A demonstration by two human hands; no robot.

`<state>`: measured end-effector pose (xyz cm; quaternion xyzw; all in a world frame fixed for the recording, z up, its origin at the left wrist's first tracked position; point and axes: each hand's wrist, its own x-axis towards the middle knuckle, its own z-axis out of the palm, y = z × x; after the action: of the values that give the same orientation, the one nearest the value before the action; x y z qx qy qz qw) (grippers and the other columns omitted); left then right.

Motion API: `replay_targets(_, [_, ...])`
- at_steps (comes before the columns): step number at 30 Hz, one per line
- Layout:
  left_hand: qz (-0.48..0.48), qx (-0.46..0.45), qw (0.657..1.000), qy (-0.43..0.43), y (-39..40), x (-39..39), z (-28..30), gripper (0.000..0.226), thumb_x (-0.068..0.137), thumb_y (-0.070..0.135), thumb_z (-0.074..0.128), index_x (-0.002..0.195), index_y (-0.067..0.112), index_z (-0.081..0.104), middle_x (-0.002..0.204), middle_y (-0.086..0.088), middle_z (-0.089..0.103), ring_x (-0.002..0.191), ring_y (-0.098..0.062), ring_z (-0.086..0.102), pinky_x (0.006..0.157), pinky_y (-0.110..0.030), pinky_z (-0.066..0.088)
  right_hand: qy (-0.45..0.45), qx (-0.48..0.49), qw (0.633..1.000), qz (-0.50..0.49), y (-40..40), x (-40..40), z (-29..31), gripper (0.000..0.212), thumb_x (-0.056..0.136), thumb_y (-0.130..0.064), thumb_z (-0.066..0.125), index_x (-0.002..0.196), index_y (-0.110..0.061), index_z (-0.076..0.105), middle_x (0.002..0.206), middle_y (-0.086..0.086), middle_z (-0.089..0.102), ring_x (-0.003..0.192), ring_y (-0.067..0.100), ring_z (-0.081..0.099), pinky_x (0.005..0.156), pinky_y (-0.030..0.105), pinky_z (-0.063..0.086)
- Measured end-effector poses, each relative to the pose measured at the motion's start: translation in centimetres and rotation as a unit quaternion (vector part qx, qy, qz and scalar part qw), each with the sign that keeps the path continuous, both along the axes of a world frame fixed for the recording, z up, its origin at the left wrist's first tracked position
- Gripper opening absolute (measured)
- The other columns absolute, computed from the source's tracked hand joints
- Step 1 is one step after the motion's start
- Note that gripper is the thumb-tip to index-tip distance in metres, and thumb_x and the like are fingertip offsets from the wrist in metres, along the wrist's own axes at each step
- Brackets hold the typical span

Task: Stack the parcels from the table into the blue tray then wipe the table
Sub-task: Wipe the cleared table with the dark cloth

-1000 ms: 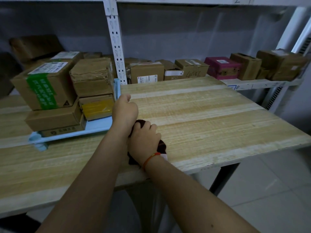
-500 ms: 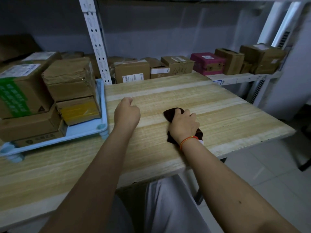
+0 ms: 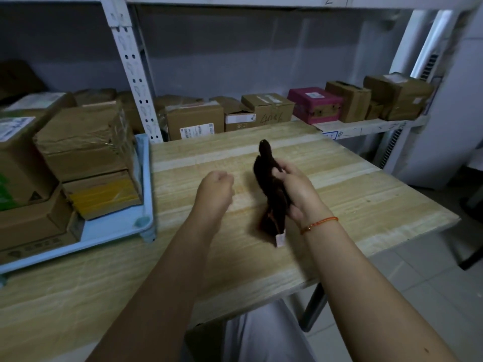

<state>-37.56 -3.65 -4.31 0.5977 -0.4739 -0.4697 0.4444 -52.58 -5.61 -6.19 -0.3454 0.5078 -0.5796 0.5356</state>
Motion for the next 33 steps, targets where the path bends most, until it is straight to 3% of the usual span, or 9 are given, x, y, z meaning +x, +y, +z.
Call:
replay_targets(3, [-0.052,0.013,0.994,0.094,-0.3,0.2,0.7,0.028,0.097,0.035,0.051,0.11,0.014,0.063,0.105,-0.005,0.07,0.098,-0.021,0.068,0.088,-0.038,0.056,-0.159,-0.018,0.98,0.12,1.5,2.5,0.9,0.026,0.103,-0.012,0.042,0.122,-0.01,0.06,0.108,0.015,0.069,0.094,0.025,0.067,0.078,0.035,0.057])
replay_targets(7, [-0.007,-0.045,0.996,0.074,-0.8,1.8,1.4,0.025,0.09,0.023,0.065,0.112,0.013,0.061,0.099,-0.007,0.071,0.09,-0.021,0.071,0.069,-0.03,0.053,-0.256,-0.012,0.951,0.172,2.2,4.5,1.8,0.053,0.099,-0.048,0.04,0.119,-0.004,0.062,0.1,0.015,0.074,0.091,0.027,0.071,0.08,0.041,0.059])
replay_targets(10, [0.023,-0.076,0.995,0.063,-0.9,2.7,1.8,0.038,0.083,0.015,0.073,0.116,0.011,0.053,0.099,-0.008,0.067,0.085,-0.018,0.069,0.066,-0.026,0.051,-0.207,-0.014,0.958,0.195,2.3,5.7,2.7,0.056,0.084,-0.053,0.056,0.111,-0.005,0.067,0.1,0.015,0.074,0.09,0.027,0.073,0.085,0.04,0.057])
replay_targets(13, [0.008,-0.088,0.993,0.074,-0.8,3.2,2.1,0.043,0.081,0.019,0.076,0.115,0.013,0.051,0.097,-0.006,0.067,0.085,-0.017,0.069,0.066,-0.028,0.052,-0.088,-0.025,0.984,0.154,1.7,7.0,3.4,0.044,0.086,-0.028,0.07,0.124,-0.008,0.06,0.108,0.018,0.072,0.095,0.028,0.072,0.08,0.038,0.059])
replay_targets(18, [0.04,-0.096,0.991,0.086,-1.7,3.9,2.3,0.028,0.084,0.011,0.066,0.11,0.014,0.055,0.103,-0.009,0.068,0.093,-0.023,0.068,0.08,-0.04,0.058,-0.018,-0.026,0.993,0.113,0.6,7.0,5.4,0.028,0.097,-0.023,0.057,0.116,-0.006,0.067,0.1,0.017,0.074,0.09,0.03,0.072,0.081,0.04,0.059])
replay_targets(20, [0.054,-0.077,0.984,0.149,-2.1,4.8,2.7,0.021,0.088,0.007,0.06,0.108,0.014,0.061,0.106,-0.01,0.069,0.096,-0.026,0.068,0.086,-0.045,0.057,-0.007,-0.029,0.994,0.109,0.2,6.0,6.2,0.028,0.096,-0.023,0.058,0.115,-0.005,0.068,0.102,0.017,0.074,0.093,0.029,0.072,0.084,0.041,0.059])
replay_targets(26, [0.0,-0.1,0.951,0.293,-2.1,7.7,4.4,0.016,0.094,0.007,0.054,0.104,0.009,0.067,0.099,-0.008,0.074,0.092,-0.019,0.072,0.07,-0.027,0.058,-0.019,-0.08,0.991,0.106,-0.7,3.1,7.1,0.023,0.097,-0.004,0.052,0.113,-0.007,0.068,0.099,0.01,0.074,0.085,0.018,0.072,0.066,0.025,0.059])
replay_targets(30, [-0.058,-0.145,0.947,0.281,-1.5,7.9,5.7,0.018,0.095,0.009,0.052,0.109,0.009,0.064,0.1,-0.005,0.073,0.091,-0.015,0.072,0.071,-0.025,0.057,0.033,-0.117,0.985,0.119,-0.7,2.7,6.7,0.026,0.097,-0.008,0.051,0.114,-0.018,0.069,0.101,-0.004,0.073,0.096,0.011,0.066,0.078,0.026,0.051])
replay_targets(33, [-0.114,-0.178,0.939,0.272,-0.7,8.2,7.1,0.023,0.09,0.012,0.056,0.111,0.008,0.061,0.101,-0.005,0.071,0.093,-0.014,0.07,0.074,-0.024,0.056,0.052,-0.135,0.981,0.129,-0.7,2.2,6.7,0.03,0.095,-0.007,0.054,0.095,-0.029,0.073,0.097,-0.016,0.073,0.104,0.005,0.06,0.087,0.031,0.039])
